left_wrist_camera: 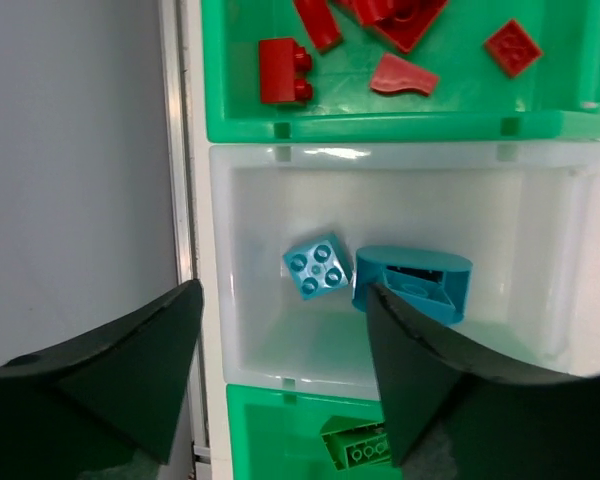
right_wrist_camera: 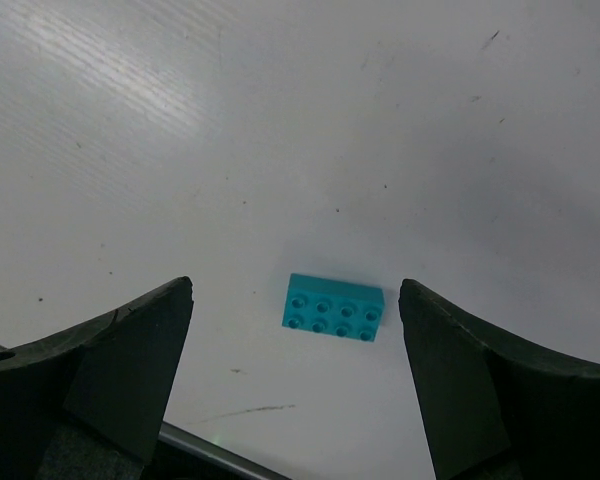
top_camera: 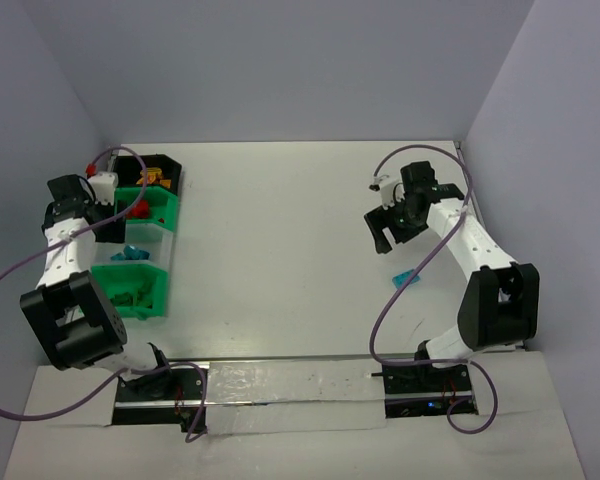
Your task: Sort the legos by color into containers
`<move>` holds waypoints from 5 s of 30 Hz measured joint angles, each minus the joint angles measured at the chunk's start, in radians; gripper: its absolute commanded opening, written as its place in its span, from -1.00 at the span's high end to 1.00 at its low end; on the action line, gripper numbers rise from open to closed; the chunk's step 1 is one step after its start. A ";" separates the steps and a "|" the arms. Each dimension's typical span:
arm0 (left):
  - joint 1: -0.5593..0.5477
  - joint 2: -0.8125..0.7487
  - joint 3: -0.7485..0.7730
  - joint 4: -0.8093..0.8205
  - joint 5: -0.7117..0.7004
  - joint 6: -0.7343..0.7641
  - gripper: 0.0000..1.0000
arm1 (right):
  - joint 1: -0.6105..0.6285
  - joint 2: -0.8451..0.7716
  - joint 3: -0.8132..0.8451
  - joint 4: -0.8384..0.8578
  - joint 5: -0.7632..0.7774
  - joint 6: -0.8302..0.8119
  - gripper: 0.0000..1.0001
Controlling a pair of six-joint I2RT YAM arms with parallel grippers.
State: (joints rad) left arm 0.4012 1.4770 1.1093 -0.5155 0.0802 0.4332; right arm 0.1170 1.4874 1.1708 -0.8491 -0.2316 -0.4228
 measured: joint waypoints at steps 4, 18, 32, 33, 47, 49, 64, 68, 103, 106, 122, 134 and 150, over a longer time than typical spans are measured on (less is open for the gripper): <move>-0.010 -0.025 0.025 -0.025 0.055 -0.013 -0.68 | -0.006 -0.009 -0.075 -0.027 0.043 -0.011 -0.85; -0.241 -0.208 0.041 -0.010 0.084 -0.080 -0.87 | -0.037 0.042 -0.188 -0.009 0.186 0.070 -1.00; -0.265 -0.241 0.009 -0.002 0.081 -0.099 -0.80 | -0.037 0.184 -0.187 0.057 0.234 0.112 -0.65; -0.265 -0.245 0.008 -0.002 0.082 -0.101 -0.79 | -0.037 0.190 -0.187 0.061 0.237 0.114 -0.56; -0.276 -0.294 -0.028 0.031 0.317 -0.116 -0.72 | -0.038 0.202 -0.007 -0.012 -0.099 0.121 0.13; -0.287 -0.316 -0.054 0.058 0.445 -0.128 -0.72 | -0.031 0.202 0.102 -0.028 -0.288 0.133 0.13; -0.781 -0.471 -0.287 0.500 0.701 -0.317 -0.89 | 0.264 0.185 -0.099 1.318 -1.065 1.396 0.16; -0.839 -0.471 -0.312 0.587 0.679 -0.310 -0.92 | 0.272 0.219 -0.103 1.639 -1.092 1.675 0.18; -1.004 -0.377 -0.241 0.721 0.564 -0.242 0.00 | 0.348 0.255 -0.103 1.867 -1.121 1.892 0.14; -1.015 -0.376 -0.241 0.717 0.565 -0.234 0.54 | 0.348 0.256 -0.103 1.866 -1.110 1.903 0.05; -0.866 -0.469 -0.240 0.483 0.439 -0.224 1.00 | 0.266 0.271 -0.071 1.821 -1.121 1.877 -1.00; -0.147 -0.460 -0.182 0.154 0.196 -0.193 1.00 | 0.115 0.210 0.165 0.704 -0.830 0.936 -1.00; -0.026 -0.248 -0.214 0.214 0.131 -0.099 1.00 | 0.121 0.210 0.165 0.462 -0.759 0.715 -1.00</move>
State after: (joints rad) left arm 0.3750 1.2285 0.8958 -0.3016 0.2109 0.3344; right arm 0.2379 1.6970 1.3354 -0.3869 -0.9903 0.2925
